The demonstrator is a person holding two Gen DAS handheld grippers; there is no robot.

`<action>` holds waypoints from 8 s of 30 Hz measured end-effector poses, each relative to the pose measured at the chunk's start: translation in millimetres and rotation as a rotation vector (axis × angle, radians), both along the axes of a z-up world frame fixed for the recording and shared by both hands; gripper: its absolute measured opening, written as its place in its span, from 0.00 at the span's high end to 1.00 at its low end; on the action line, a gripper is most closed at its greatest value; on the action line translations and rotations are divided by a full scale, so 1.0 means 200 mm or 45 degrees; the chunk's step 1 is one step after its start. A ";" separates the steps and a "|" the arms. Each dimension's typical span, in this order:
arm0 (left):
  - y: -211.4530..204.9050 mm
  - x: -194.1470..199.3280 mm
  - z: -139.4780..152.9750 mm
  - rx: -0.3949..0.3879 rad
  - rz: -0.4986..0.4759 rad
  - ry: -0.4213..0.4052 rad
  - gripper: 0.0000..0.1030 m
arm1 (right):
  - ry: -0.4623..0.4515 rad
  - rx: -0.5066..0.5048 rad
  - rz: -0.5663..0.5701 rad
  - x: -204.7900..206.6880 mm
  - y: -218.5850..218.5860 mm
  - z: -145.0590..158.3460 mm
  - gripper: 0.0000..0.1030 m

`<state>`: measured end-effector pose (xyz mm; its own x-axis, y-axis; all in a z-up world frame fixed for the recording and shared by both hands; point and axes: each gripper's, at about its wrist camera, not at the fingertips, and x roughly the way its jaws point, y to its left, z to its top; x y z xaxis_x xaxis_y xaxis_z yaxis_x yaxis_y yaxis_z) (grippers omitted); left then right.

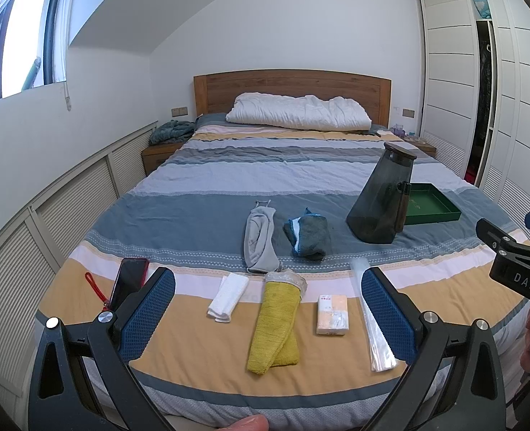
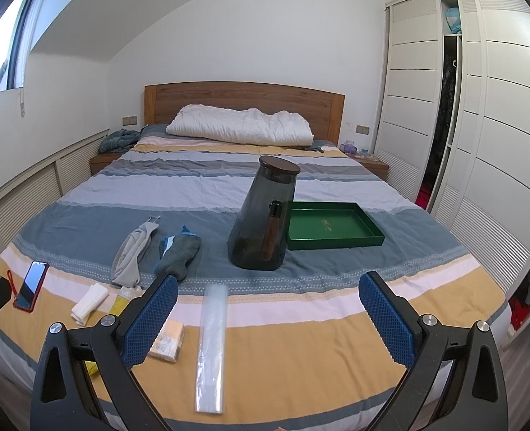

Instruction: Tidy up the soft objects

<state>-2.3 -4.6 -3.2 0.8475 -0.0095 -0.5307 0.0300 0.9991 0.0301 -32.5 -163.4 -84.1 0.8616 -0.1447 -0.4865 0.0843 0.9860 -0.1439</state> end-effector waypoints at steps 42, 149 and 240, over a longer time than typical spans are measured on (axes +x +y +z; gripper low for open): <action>0.08 0.69 -0.31 -0.015 0.030 0.259 0.01 | 0.225 -0.058 0.106 0.76 0.19 -0.31 0.00; -0.21 1.54 -0.55 0.102 -0.101 0.757 0.87 | 0.613 0.173 0.433 1.45 -0.02 -0.64 0.79; -1.94 2.31 -0.64 0.035 -0.012 0.560 0.84 | 0.401 0.039 0.001 2.23 -1.90 -0.32 0.78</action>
<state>460.7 -391.7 -132.2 0.5410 0.0031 -0.8410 0.0547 0.9977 0.0389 413.1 -542.6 -147.1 0.6681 -0.1248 -0.7335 0.0394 0.9904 -0.1327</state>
